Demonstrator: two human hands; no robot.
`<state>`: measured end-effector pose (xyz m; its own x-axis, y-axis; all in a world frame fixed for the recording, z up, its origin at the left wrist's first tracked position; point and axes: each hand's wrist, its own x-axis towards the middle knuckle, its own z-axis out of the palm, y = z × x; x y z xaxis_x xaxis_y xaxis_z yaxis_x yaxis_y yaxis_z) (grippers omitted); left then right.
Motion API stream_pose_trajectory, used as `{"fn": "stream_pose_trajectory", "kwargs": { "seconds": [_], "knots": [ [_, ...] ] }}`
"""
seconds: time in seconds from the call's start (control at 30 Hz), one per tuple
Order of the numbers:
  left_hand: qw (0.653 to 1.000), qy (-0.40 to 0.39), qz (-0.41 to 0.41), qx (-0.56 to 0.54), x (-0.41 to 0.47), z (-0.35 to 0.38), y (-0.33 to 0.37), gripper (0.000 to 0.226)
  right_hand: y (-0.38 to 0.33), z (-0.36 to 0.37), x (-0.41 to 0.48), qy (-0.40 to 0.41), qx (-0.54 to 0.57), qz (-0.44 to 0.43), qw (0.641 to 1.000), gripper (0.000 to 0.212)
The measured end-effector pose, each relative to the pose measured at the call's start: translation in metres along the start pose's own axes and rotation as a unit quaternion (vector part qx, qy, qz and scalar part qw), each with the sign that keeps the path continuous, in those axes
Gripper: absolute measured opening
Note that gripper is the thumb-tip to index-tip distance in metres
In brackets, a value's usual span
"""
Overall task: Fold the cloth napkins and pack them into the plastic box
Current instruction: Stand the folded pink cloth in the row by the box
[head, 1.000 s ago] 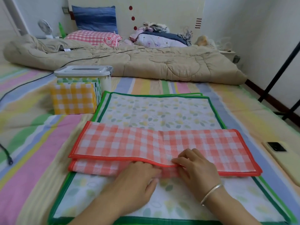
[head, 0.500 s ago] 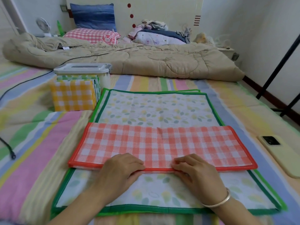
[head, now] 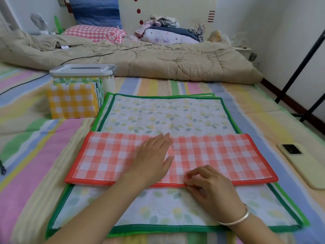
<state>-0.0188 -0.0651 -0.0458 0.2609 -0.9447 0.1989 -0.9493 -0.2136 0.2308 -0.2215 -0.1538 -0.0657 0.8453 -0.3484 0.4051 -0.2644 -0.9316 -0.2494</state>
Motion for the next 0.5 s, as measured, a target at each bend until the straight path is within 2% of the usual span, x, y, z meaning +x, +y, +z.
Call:
{"fn": "stream_pose_trajectory", "kwargs": {
  "seconds": [0.13,0.23,0.3,0.33,0.37,0.43,0.5],
  "knots": [
    [0.990,-0.101,-0.034,0.090,0.028,0.021,0.002,0.065,-0.002,-0.005,0.001,-0.047,0.015,0.038,0.998,0.024],
    [0.986,-0.125,-0.053,0.095,0.023,0.037,-0.001,0.067,0.002,-0.011,0.025,-0.091,0.018,0.121,0.988,0.032],
    [0.987,-0.113,-0.050,0.103,0.020,0.043,-0.002,0.079,0.003,-0.007,0.053,-0.053,0.027,0.173,0.983,0.023],
    [0.988,-0.107,-0.046,0.101,0.020,0.044,-0.001,0.086,0.003,0.000,0.066,-0.022,0.026,0.172,0.984,0.022],
    [0.989,-0.099,-0.045,0.098,0.020,0.045,-0.001,0.089,0.002,0.009,0.079,-0.014,0.021,0.162,0.986,0.031],
    [0.990,-0.087,-0.044,0.100,0.020,0.046,-0.001,0.088,0.000,0.027,0.095,-0.081,0.005,0.169,0.982,0.050],
    [0.991,-0.080,-0.043,0.103,0.018,0.048,-0.002,0.085,0.005,0.042,0.093,-0.160,-0.031,0.195,0.967,0.055]
  ]
}}
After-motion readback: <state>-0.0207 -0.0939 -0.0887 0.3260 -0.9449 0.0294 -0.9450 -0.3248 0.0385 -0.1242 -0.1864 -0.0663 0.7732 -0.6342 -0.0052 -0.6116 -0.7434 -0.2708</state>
